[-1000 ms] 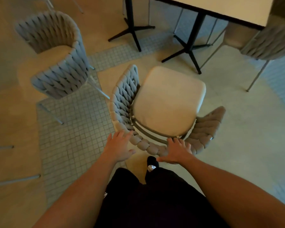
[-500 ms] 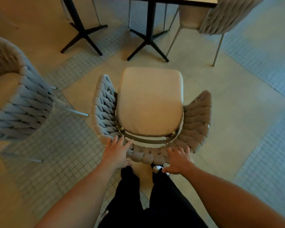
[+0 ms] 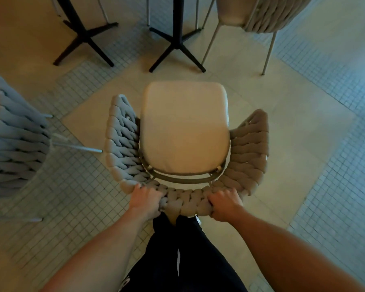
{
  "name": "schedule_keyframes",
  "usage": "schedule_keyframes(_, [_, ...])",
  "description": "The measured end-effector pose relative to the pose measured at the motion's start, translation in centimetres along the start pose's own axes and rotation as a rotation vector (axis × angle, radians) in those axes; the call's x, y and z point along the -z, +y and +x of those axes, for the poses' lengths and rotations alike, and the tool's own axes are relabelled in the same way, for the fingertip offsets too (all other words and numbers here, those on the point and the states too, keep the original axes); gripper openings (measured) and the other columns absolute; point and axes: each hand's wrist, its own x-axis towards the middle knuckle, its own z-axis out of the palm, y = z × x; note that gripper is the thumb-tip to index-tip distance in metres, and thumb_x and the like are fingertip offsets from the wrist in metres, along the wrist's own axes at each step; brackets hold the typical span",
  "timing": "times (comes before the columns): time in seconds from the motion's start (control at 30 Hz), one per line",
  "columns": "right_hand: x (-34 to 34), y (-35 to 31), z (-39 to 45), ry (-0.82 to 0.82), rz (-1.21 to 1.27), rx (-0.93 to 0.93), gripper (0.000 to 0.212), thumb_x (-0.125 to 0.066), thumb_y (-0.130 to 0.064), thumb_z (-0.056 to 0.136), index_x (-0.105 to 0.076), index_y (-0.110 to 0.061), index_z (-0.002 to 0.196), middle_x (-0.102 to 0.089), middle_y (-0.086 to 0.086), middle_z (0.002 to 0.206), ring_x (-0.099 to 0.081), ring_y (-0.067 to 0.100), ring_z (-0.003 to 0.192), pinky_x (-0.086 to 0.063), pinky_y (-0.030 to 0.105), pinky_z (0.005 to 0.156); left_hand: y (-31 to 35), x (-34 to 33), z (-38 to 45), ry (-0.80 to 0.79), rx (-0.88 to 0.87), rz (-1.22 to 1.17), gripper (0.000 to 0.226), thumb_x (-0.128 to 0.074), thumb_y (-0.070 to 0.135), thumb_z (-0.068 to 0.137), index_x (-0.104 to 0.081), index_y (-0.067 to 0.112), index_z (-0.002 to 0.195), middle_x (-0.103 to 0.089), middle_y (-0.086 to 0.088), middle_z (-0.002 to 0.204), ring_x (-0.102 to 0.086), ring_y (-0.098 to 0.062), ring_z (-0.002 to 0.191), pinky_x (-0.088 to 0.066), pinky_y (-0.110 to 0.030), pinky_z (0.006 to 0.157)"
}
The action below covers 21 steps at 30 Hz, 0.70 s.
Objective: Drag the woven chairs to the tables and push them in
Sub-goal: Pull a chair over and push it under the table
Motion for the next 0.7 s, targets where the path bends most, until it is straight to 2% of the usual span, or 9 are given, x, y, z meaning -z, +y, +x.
schedule_keyframes(0.27, [3.4, 0.4, 2.9, 0.015, 0.016, 0.006, 0.033, -0.061, -0.03, 0.09, -0.063, -0.024, 0.122, -0.065, 0.003, 0.123, -0.06, 0.029, 0.117, -0.038, 0.049, 0.105, -2.4, 2.8, 2.3, 0.035, 0.068, 0.011, 0.032, -0.069, 0.043, 0.081, -0.066, 0.035, 0.112, -0.068, 0.005, 0.107, -0.061, -0.021, 0.11, -0.036, -0.039, 0.098])
schedule_keyframes(0.47, [6.6, 2.3, 5.6, 0.043, -0.007, 0.005, 0.032, -0.063, -0.031, 0.09, -0.063, -0.023, 0.121, -0.064, 0.002, 0.12, -0.061, 0.028, 0.115, -0.039, 0.047, 0.101, -3.6, 5.9, 5.1, 0.059, 0.087, 0.006, 0.031, -0.068, 0.043, 0.08, -0.066, 0.036, 0.11, -0.068, 0.007, 0.105, -0.062, -0.019, 0.106, -0.039, -0.038, 0.095])
schedule_keyframes(0.7, [11.6, 4.8, 9.5, 0.028, 0.019, -0.006, 0.03, -0.061, -0.028, 0.091, -0.063, -0.023, 0.121, -0.065, 0.003, 0.121, -0.061, 0.028, 0.115, -0.037, 0.05, 0.105, -5.4, 10.9, 9.1, 0.078, 0.105, 0.018, 0.029, -0.068, 0.043, 0.085, -0.064, 0.032, 0.111, -0.068, 0.003, 0.112, -0.061, -0.021, 0.112, -0.036, -0.039, 0.101])
